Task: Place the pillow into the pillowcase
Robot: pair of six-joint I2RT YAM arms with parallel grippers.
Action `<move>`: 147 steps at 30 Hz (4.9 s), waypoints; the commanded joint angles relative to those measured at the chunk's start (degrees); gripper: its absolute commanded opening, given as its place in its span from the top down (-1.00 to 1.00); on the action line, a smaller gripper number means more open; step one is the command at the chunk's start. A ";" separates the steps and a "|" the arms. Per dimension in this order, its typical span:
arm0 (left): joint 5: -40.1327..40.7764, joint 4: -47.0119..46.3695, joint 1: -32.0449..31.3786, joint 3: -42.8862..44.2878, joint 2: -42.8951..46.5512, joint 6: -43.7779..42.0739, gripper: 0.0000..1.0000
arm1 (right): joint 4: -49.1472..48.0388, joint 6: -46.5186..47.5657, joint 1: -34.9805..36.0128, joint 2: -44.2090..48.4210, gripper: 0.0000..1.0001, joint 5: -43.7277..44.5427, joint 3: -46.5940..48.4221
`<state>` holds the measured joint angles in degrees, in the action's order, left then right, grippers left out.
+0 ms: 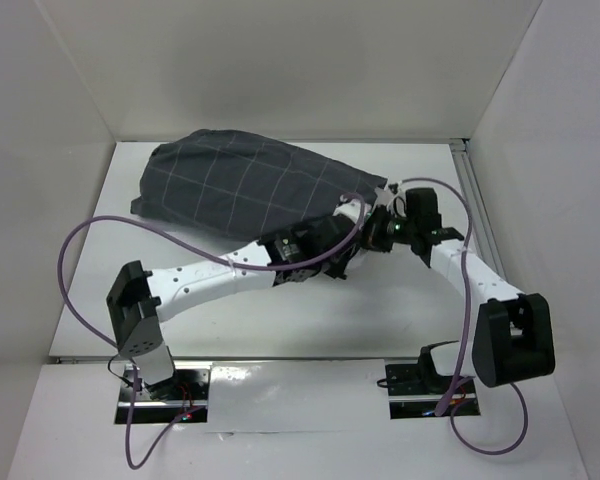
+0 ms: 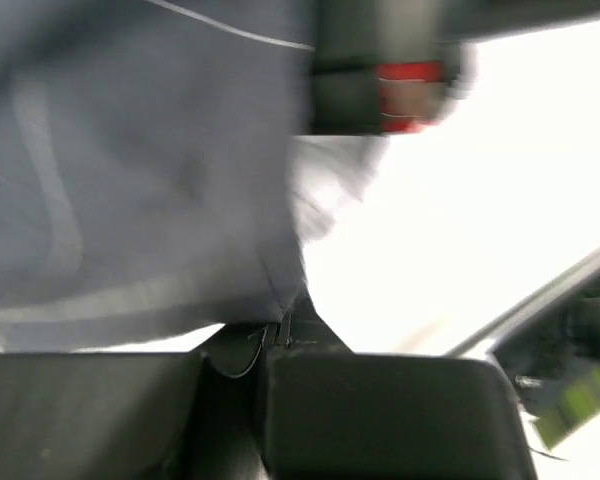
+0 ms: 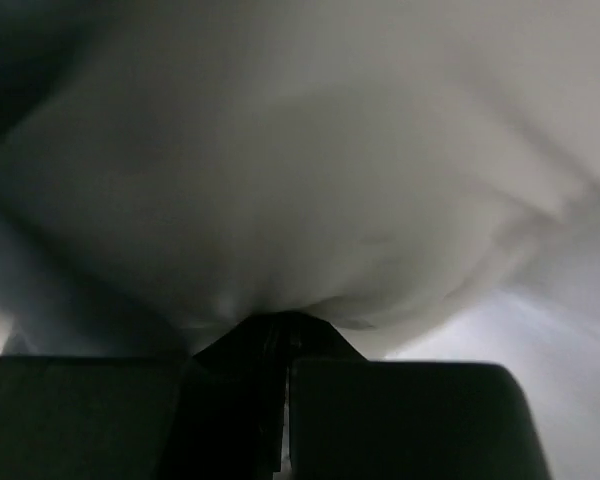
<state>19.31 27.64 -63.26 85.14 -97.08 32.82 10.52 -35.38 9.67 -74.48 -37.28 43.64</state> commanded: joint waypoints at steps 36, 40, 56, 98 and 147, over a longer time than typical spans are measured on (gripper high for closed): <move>-39.53 3.73 16.06 57.78 -22.65 -4.34 -0.60 | 10.68 -3.38 5.28 18.95 1.00 25.66 1.89; -30.58 3.74 14.49 48.49 -11.78 -9.08 -1.00 | 3.54 -3.38 0.54 1.94 0.35 25.08 9.59; 4.50 16.64 -0.54 13.83 -0.21 -3.29 -0.76 | 15.23 4.17 -12.22 17.51 -0.68 13.56 1.91; 12.95 25.01 -4.06 14.08 1.89 4.97 1.00 | -4.01 -2.07 12.83 9.45 -0.76 6.68 -5.67; -49.91 10.85 27.48 39.60 -1.99 -1.08 -0.69 | 12.49 2.32 1.51 19.28 -0.84 27.43 -0.14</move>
<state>-33.21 35.24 -40.86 125.86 -108.53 35.70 9.21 -41.45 15.07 -58.02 -15.25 37.87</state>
